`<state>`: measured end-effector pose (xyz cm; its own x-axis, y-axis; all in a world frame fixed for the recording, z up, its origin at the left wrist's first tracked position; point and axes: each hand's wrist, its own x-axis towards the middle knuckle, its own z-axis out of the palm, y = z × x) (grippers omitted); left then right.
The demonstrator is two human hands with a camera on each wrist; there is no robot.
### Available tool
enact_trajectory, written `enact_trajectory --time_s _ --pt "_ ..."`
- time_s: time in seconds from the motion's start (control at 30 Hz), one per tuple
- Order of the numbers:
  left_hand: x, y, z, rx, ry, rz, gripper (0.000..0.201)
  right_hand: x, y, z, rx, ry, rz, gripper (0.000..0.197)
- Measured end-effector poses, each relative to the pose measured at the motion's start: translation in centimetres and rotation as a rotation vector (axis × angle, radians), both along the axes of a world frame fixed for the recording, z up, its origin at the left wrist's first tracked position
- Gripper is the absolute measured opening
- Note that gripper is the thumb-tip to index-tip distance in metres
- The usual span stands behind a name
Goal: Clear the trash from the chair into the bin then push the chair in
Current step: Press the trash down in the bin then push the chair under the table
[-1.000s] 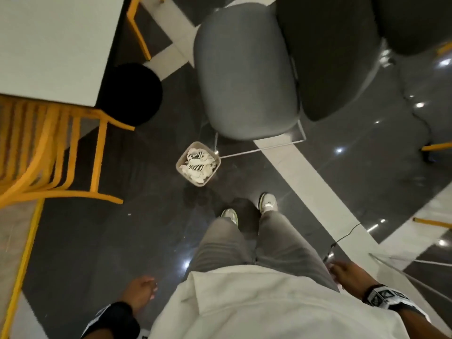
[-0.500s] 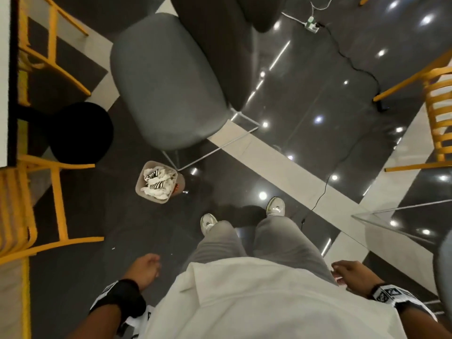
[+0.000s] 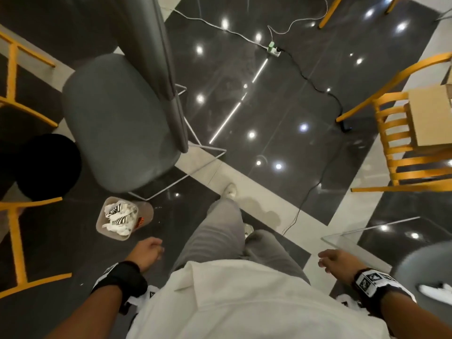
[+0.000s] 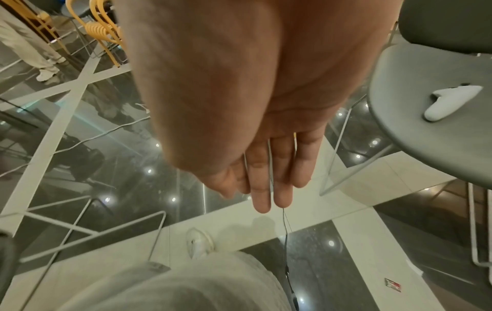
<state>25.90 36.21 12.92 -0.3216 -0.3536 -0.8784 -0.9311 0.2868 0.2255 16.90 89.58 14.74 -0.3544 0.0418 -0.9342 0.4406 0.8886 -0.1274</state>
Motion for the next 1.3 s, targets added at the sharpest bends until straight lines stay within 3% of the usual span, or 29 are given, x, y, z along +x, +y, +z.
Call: enact_trajectory --time_s 0.3,0.4,0.53,0.6,0.7,0.8,0.93,1.07,1.13,1.2,1.3 --pt "-16.3 2.8 -2.9 0.028 0.022 0.069 0.022 -17.9 2.3 0.0 0.028 0.046 -0.011 0.014" --pt "-21.8 3.8 -2.9 0.068 0.053 0.152 0.021 -25.4 5.0 -2.4 0.040 0.075 0.051 0.023" --pt "-26.9 4.5 -1.9 0.034 0.070 0.239 0.020 -36.9 1.7 0.9 -0.009 0.174 0.142 0.008" --pt "-28.9 5.6 -0.7 0.033 0.074 0.284 0.016 -42.7 -0.2 1.9 -0.049 0.203 0.154 0.017" --pt "-30.9 6.8 0.6 0.030 0.037 0.395 0.018 -50.0 -2.3 1.3 -0.092 0.205 0.325 0.004" --pt "-33.5 8.5 0.9 0.009 0.050 0.501 0.015 -57.6 -4.3 0.6 -0.089 0.191 0.482 0.022" --pt "-37.5 11.6 2.2 -0.072 0.077 0.676 0.031 -68.0 -7.1 0.3 -0.122 0.158 0.775 0.043" --pt "-41.7 15.6 3.9 -0.144 0.136 0.889 0.018 -77.4 -9.5 -0.4 -0.094 0.128 1.090 0.024" --pt "-43.7 17.5 4.8 -0.151 0.181 0.885 0.015 -80.9 -12.1 -1.5 -0.098 0.120 1.198 0.033" --pt "-46.1 18.7 7.3 -0.151 0.258 0.889 0.017 -83.4 -16.1 -2.0 -0.136 0.125 1.274 0.039" --pt "-50.1 18.3 13.7 -0.299 0.378 0.862 0.021 -85.3 -22.5 -1.7 -0.198 0.127 1.403 0.028"
